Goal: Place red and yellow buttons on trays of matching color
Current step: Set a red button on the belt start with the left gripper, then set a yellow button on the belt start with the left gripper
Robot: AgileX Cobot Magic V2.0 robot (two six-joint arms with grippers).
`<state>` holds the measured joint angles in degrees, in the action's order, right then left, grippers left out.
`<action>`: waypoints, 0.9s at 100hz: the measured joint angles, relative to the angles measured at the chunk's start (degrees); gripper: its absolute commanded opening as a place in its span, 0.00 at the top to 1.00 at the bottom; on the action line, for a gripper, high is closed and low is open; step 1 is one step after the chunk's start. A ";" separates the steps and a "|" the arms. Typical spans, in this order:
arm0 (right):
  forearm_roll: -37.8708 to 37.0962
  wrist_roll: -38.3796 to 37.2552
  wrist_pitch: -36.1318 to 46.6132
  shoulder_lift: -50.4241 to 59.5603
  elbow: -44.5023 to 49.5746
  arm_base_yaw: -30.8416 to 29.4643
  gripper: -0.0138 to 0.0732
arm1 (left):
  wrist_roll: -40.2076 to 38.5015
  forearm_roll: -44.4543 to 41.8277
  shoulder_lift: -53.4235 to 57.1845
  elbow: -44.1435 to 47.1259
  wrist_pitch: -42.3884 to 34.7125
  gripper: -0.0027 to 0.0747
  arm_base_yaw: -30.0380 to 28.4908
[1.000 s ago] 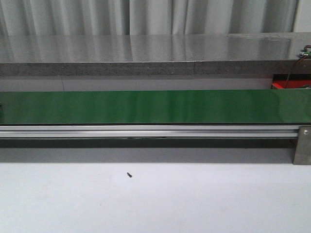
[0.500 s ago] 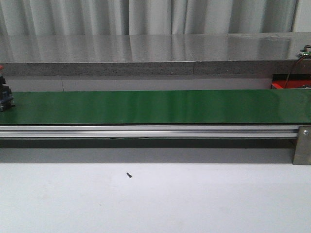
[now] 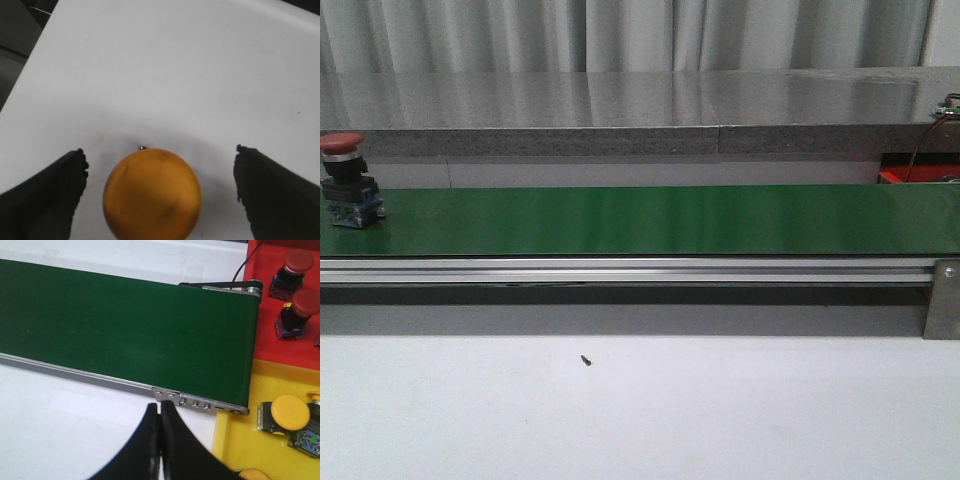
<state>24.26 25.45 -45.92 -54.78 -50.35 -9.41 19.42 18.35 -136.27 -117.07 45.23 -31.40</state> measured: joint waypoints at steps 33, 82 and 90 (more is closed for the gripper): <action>0.00 0.00 0.00 0.00 0.00 0.00 0.92 | 0.00 0.00 -0.15 0.00 -1.07 0.71 0.00; 0.00 0.00 0.00 0.00 0.00 0.00 0.92 | 0.00 0.24 5.95 -0.04 6.37 0.95 0.00; 0.00 0.00 0.00 0.00 0.00 0.00 0.92 | 0.00 2.54 9.76 -0.04 10.03 0.95 0.00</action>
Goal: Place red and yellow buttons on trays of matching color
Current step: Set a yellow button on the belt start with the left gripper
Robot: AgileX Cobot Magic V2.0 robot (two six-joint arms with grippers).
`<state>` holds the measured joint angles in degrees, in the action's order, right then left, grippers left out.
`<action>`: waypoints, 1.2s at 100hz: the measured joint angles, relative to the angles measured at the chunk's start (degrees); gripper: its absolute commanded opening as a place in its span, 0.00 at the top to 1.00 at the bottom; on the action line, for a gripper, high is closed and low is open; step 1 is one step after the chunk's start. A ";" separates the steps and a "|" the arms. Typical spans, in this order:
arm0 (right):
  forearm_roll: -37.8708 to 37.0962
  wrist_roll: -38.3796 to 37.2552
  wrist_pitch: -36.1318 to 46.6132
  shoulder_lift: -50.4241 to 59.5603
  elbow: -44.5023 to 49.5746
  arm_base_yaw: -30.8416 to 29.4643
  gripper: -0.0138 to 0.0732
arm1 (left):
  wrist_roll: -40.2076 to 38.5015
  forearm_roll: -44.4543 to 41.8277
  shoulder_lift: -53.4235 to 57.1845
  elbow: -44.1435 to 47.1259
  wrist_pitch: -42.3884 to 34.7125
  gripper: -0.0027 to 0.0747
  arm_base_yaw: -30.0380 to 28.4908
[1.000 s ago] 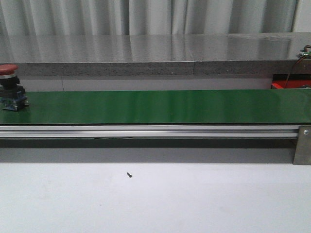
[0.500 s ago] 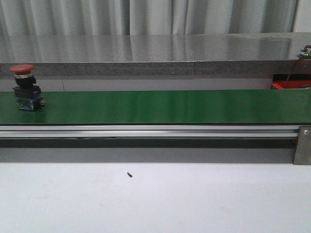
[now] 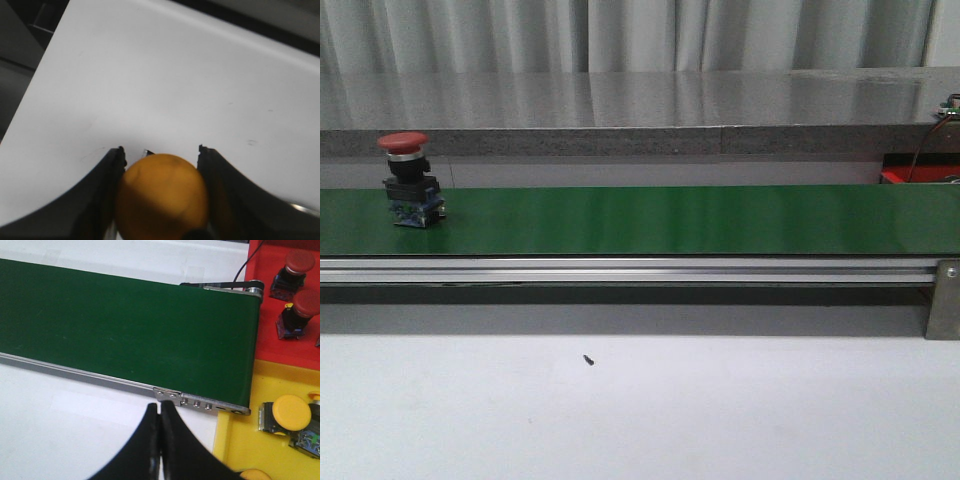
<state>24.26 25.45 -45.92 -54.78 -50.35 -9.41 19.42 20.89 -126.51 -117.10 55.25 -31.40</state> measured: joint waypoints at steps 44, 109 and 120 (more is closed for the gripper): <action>0.00 0.00 0.00 0.00 0.00 0.00 0.92 | 0.53 2.57 17.70 8.04 9.41 0.95 8.09; 0.00 0.00 0.00 0.00 0.00 0.00 0.92 | 3.84 1.15 29.33 40.04 -9.93 0.95 15.49; 0.00 0.00 0.00 0.00 0.00 0.00 0.92 | 3.87 1.27 29.18 40.19 -10.98 0.95 15.49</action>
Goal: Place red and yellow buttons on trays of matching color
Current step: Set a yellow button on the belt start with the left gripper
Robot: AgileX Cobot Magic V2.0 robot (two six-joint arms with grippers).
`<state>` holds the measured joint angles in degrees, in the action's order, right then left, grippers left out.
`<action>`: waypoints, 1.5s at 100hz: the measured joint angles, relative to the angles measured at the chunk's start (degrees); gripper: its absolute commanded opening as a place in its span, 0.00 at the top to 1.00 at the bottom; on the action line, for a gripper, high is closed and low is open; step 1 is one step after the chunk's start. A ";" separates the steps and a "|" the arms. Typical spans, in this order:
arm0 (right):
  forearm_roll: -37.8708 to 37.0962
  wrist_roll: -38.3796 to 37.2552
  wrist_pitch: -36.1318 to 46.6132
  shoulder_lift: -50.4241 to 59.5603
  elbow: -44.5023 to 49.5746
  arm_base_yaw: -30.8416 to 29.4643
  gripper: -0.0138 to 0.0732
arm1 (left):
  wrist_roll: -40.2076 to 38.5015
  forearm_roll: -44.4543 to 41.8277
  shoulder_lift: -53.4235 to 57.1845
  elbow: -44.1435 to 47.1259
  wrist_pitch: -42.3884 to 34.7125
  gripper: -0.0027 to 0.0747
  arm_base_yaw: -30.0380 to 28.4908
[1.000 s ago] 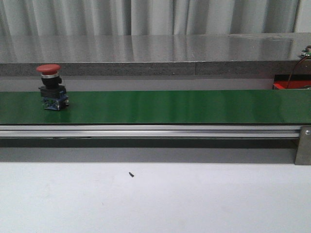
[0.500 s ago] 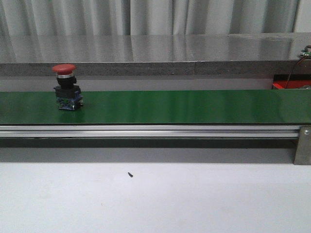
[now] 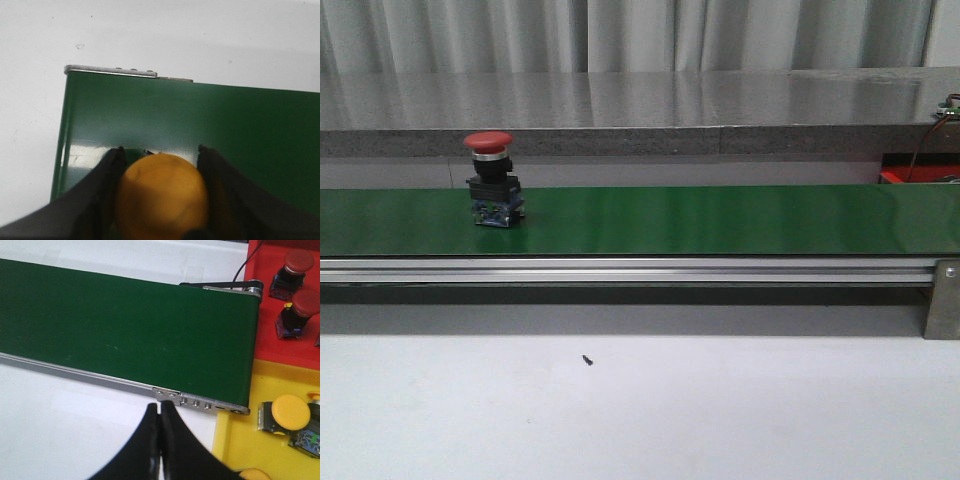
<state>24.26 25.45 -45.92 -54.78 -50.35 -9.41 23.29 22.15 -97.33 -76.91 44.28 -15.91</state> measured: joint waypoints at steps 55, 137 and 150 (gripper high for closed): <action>0.00 0.00 0.00 0.00 0.00 0.00 0.92 | 0.10 1.67 -4.47 0.13 -1.48 0.23 0.00; 0.00 0.00 0.00 0.00 0.00 0.00 0.92 | 10.71 12.12 21.04 4.88 -2.14 0.22 0.13; 0.00 0.00 0.00 0.00 0.00 0.00 0.92 | 11.65 12.49 26.95 10.80 -2.14 0.39 0.13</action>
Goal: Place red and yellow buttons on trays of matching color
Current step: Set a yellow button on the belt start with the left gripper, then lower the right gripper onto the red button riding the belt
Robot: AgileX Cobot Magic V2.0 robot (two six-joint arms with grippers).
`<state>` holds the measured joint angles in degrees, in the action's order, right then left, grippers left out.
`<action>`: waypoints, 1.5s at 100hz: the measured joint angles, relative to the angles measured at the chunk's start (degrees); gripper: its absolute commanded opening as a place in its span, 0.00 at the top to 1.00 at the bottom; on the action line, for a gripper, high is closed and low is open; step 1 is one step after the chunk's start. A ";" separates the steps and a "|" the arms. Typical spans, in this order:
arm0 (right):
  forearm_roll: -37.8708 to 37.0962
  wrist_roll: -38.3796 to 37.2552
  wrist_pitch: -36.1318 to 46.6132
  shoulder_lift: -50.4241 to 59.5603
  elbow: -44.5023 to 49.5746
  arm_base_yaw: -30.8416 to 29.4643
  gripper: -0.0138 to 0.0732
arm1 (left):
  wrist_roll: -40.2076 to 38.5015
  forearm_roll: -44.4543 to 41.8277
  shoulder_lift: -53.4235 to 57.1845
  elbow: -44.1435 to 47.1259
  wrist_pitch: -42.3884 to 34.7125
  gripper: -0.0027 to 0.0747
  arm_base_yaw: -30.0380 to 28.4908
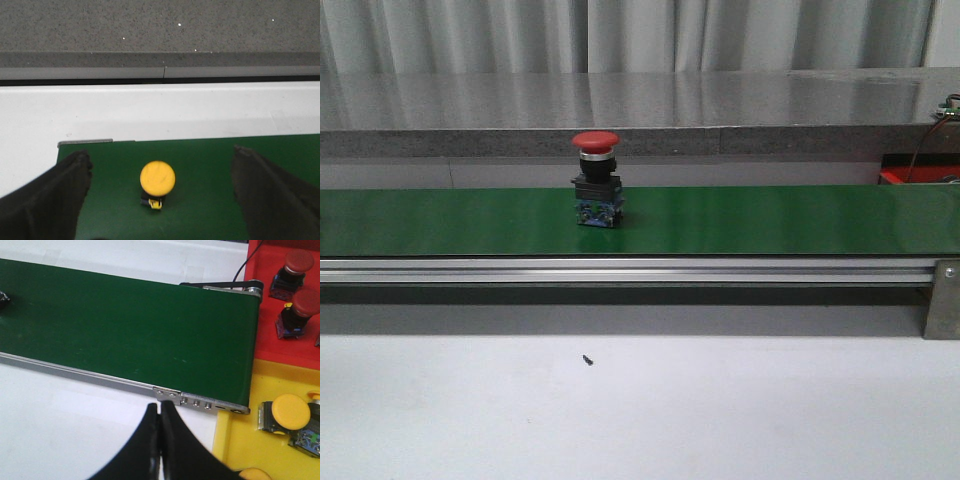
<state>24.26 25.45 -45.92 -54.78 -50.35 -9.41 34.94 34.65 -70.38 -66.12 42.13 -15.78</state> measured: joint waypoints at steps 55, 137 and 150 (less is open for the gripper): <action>0.31 0.00 0.68 0.00 0.00 0.00 0.91 | 0.56 -1.35 8.80 18.60 -12.34 0.99 14.57; 9.23 4.63 -5.09 -16.71 -12.74 9.16 0.25 | 0.56 0.06 8.80 19.15 -14.17 0.99 15.32; 6.66 4.63 -5.09 -23.92 -16.74 14.19 0.25 | 0.56 0.20 8.80 19.15 -14.17 0.99 15.32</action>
<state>30.91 30.08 -51.01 -78.69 -67.10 4.78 35.50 34.85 -61.58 -46.96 27.96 -0.46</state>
